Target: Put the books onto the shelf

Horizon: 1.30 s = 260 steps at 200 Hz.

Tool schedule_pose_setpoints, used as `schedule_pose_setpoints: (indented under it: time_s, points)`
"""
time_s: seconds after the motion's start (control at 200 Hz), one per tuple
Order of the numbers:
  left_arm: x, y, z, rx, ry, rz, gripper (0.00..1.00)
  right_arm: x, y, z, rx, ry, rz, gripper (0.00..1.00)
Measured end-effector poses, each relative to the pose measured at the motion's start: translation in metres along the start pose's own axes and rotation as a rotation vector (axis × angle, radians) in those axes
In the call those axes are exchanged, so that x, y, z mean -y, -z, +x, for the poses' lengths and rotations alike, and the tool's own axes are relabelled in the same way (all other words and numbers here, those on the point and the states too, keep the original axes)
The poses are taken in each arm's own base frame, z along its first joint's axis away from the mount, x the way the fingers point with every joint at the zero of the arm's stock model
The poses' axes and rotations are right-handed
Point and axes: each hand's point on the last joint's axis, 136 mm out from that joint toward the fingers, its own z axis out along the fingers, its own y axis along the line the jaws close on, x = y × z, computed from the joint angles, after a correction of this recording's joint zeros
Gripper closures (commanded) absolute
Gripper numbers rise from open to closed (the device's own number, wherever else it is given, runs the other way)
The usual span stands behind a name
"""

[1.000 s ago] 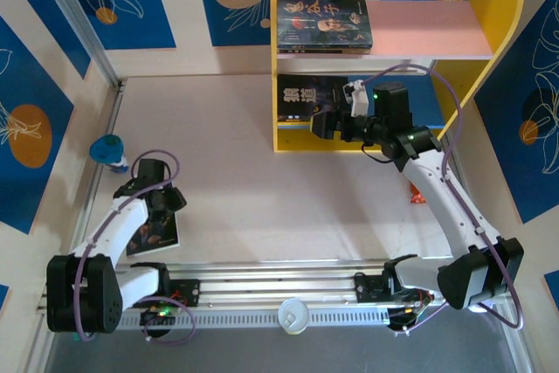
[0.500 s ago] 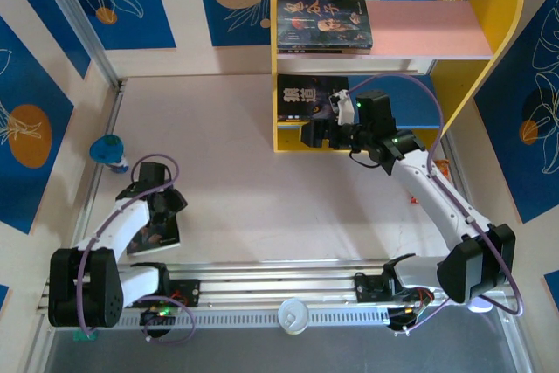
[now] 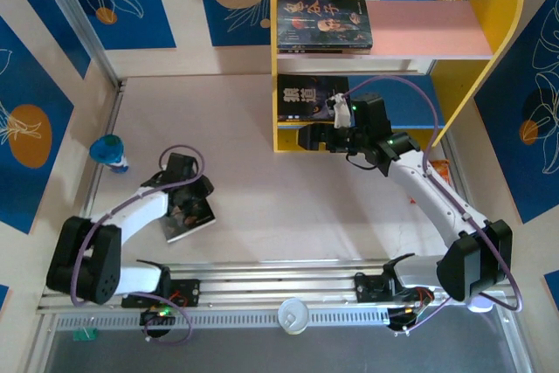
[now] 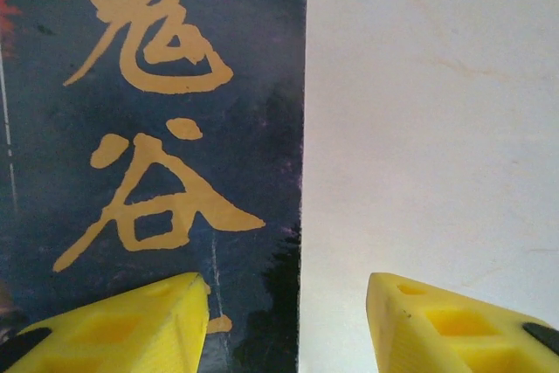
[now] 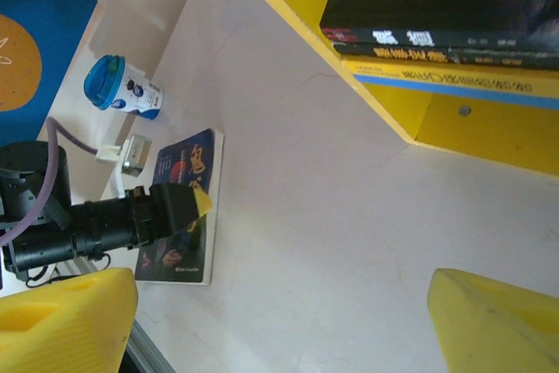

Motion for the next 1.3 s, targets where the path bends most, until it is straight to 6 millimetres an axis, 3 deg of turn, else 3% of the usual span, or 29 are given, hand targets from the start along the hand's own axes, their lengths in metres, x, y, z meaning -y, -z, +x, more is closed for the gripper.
schedule_pose_setpoints:
  time_s: [0.38,0.585,0.78,1.06,1.301]
  points:
    - [0.103,-0.031,0.022,-0.077,-0.12,0.137,0.5,-0.001,-0.008,0.01,-0.022,0.004,-0.01,0.13]
    - [0.131,-0.033,0.031,-0.112,-0.143,0.185,0.5,-0.001,-0.012,0.018,-0.039,-0.002,-0.012,0.13]
    - [0.136,-0.021,0.024,-0.095,-0.177,0.184,0.49,-0.005,-0.018,0.026,-0.057,0.006,-0.017,0.13]
    - [0.129,0.018,0.0,-0.014,-0.216,0.187,0.48,-0.009,-0.046,0.048,-0.131,0.012,-0.013,0.14]
    - [0.079,0.038,-0.021,0.036,-0.17,0.122,0.46,-0.011,-0.082,0.08,-0.229,0.032,-0.001,0.15]
